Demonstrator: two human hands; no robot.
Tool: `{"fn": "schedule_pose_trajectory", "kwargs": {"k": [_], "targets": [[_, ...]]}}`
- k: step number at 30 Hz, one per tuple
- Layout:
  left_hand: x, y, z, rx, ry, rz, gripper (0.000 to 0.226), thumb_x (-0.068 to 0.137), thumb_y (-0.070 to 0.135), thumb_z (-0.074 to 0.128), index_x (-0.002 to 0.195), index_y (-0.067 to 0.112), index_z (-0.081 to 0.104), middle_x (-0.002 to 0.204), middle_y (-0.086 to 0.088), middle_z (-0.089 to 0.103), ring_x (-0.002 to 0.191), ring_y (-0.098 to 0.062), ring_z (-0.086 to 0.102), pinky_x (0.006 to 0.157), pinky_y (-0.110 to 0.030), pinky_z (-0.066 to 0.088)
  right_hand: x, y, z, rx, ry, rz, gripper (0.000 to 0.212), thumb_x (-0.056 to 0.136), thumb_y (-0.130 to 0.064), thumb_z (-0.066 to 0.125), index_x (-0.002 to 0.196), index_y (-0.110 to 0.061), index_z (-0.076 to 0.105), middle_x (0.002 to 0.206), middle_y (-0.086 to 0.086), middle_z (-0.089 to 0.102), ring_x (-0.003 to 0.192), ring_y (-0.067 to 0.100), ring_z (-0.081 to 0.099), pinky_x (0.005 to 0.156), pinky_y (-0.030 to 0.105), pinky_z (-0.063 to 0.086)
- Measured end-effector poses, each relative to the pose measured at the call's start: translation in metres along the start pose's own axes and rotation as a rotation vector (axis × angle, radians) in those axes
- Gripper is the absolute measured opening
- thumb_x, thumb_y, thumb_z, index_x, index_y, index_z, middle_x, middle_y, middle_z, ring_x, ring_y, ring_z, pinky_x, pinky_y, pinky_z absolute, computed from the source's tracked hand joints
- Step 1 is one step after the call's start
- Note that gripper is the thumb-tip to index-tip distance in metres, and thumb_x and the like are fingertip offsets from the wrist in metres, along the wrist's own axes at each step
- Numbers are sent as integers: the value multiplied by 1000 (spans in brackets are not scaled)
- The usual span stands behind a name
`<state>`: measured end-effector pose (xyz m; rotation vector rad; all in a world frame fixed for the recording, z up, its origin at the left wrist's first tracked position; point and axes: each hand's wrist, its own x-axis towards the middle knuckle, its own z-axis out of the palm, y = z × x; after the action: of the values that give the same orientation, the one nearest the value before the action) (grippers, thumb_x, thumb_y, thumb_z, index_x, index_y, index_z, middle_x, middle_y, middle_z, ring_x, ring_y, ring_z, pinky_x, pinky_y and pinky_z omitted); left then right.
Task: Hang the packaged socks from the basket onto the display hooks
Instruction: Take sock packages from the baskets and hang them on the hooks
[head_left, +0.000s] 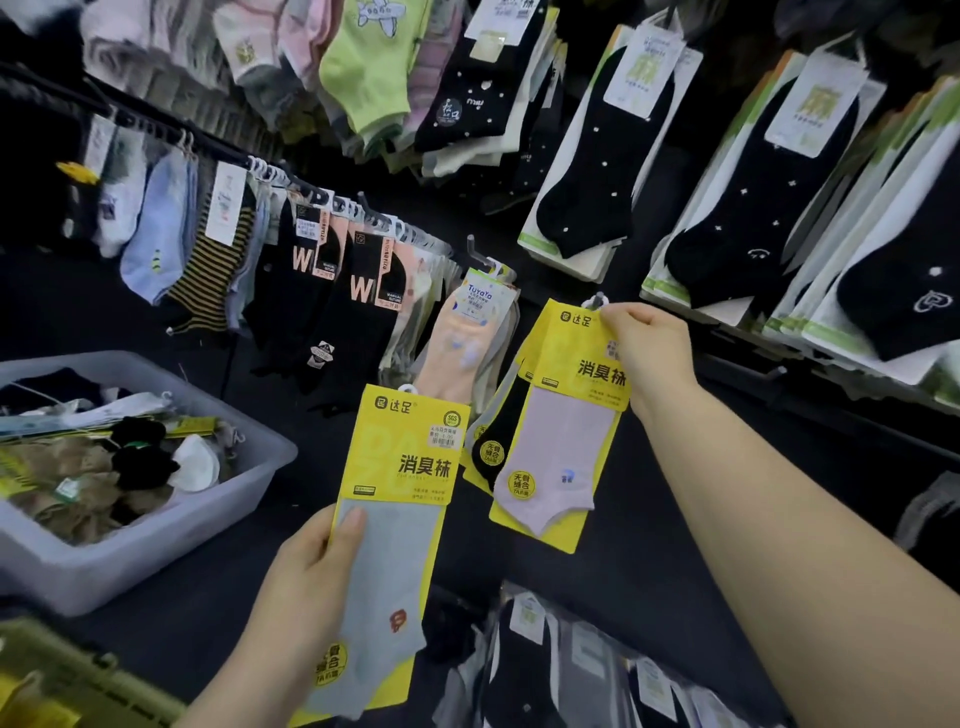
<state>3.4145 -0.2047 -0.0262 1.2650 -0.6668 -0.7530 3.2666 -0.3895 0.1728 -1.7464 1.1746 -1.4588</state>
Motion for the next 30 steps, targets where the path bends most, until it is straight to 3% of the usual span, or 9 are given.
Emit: {"fn": "schedule_pose_trajectory", "kwargs": {"k": [6, 8, 11, 13, 15, 17, 22, 26, 30], "targets": [[-3, -2, 9, 41, -123, 33, 27, 97, 34, 45, 86, 31, 70, 80, 12, 73, 67, -2, 67, 62, -28, 44, 13, 2, 18, -45, 131, 51, 24, 86, -20, 65, 62, -23, 64, 69, 1, 60, 74, 24, 59, 70, 37, 51], [-3, -2, 10, 40, -142, 46, 28, 97, 33, 46, 84, 33, 70, 80, 12, 73, 67, -1, 67, 62, -28, 44, 14, 4, 22, -123, 188, 39, 8, 86, -24, 65, 79, -20, 67, 89, 4, 63, 92, 26, 58, 83, 42, 52], [-3, -3, 8, 30, -144, 61, 27, 97, 34, 46, 82, 35, 68, 82, 7, 72, 76, -12, 67, 67, -30, 47, -12, 7, 22, -346, 309, -78, 30, 86, -24, 62, 114, -17, 54, 127, 7, 45, 117, 26, 39, 96, 35, 40], [-3, -2, 8, 30, -153, 66, 27, 97, 35, 46, 81, 36, 68, 84, 6, 71, 78, -13, 67, 68, -29, 47, -45, 10, 27, -319, 107, -225, 19, 88, -25, 61, 105, -18, 55, 114, -1, 50, 106, 17, 44, 86, 27, 36], [-5, -1, 9, 37, -172, 72, 28, 98, 34, 46, 81, 35, 68, 86, 4, 71, 80, -14, 67, 69, -29, 47, -83, 11, 34, -290, -301, -187, 12, 91, -34, 58, 88, -23, 61, 91, -11, 60, 86, 9, 55, 72, 23, 41], [-6, -2, 10, 31, -181, 75, 26, 98, 33, 46, 83, 31, 68, 87, 0, 71, 84, -20, 66, 72, -32, 47, -112, 15, 38, -267, -550, -139, 15, 92, -36, 57, 83, -26, 65, 83, -12, 65, 76, 1, 61, 69, 19, 49], [-5, 0, 11, 59, -193, 118, 25, 96, 30, 48, 82, 34, 69, 86, 2, 71, 75, -6, 65, 67, -28, 44, -129, 13, 26, 30, -479, -52, 15, 87, -20, 66, 76, -27, 72, 74, -14, 70, 67, -6, 61, 55, 11, 47], [-4, -6, 16, 82, -244, 156, 21, 96, 25, 51, 86, 18, 69, 90, -16, 66, 85, -23, 62, 73, -32, 43, -132, 12, 20, 110, -479, 4, 11, 81, -22, 71, 72, -25, 77, 75, -8, 73, 68, 0, 65, 56, 13, 49], [-3, -9, 22, 104, -261, 146, 22, 95, 16, 54, 95, 33, 68, 92, 6, 72, 85, -2, 65, 71, -17, 45, -113, 9, 12, 199, -299, 63, 23, 84, -18, 69, 66, -28, 77, 76, -9, 72, 61, 2, 64, 51, 17, 50]]}}
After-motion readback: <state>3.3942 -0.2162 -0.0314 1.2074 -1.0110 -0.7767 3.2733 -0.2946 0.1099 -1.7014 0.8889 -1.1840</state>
